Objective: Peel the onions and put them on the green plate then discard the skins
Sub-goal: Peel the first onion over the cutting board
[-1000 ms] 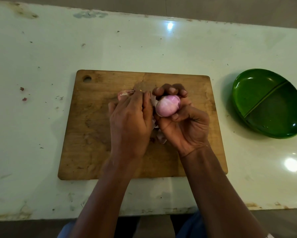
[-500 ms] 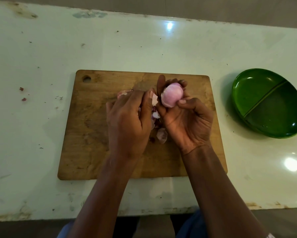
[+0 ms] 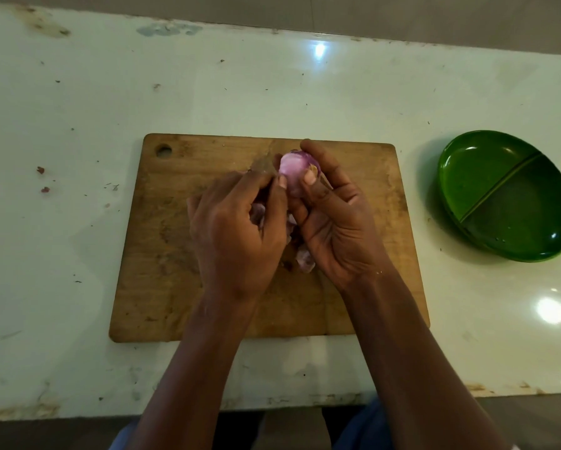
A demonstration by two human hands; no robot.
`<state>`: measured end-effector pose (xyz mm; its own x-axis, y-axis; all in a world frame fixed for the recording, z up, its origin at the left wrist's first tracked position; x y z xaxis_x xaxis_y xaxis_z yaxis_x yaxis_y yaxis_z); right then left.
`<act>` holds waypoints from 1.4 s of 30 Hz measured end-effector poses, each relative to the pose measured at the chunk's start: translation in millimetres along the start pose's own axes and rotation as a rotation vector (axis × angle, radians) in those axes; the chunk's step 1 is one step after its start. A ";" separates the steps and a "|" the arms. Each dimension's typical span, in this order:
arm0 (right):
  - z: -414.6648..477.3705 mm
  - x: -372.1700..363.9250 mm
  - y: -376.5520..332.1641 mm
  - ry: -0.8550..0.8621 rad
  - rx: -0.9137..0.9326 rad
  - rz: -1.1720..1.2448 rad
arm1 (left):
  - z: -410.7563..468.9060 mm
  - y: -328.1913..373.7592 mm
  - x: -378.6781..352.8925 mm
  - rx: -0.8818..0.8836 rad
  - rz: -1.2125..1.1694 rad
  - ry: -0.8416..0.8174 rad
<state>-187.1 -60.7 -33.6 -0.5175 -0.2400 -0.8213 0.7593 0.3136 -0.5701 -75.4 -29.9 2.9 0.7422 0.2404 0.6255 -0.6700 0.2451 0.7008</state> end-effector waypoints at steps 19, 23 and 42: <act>-1.2 0.3 4.7 0.109 -0.115 -0.206 | 2.2 9.0 8.7 -0.275 -0.021 -0.057; 0.6 1.1 7.2 0.074 -0.119 -0.208 | 0.6 10.7 11.4 -0.286 0.036 -0.025; -3.2 -9.4 6.5 -0.022 -0.124 -0.222 | -5.8 9.3 17.5 -0.080 0.052 0.228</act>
<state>-178.6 -53.5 -29.6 -0.6567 -0.3351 -0.6756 0.5727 0.3613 -0.7359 -68.8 -18.0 18.4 0.6904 0.4584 0.5596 -0.7127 0.2986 0.6347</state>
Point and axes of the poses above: each hand's wrist, its own z-axis towards the middle knuckle, its own x-axis out of the back of the hand, y = z × x, the point moved 5 cm from there along z, towards the middle knuckle, and after that the axes turned 14 degrees about -y, right-handed, at the moved point
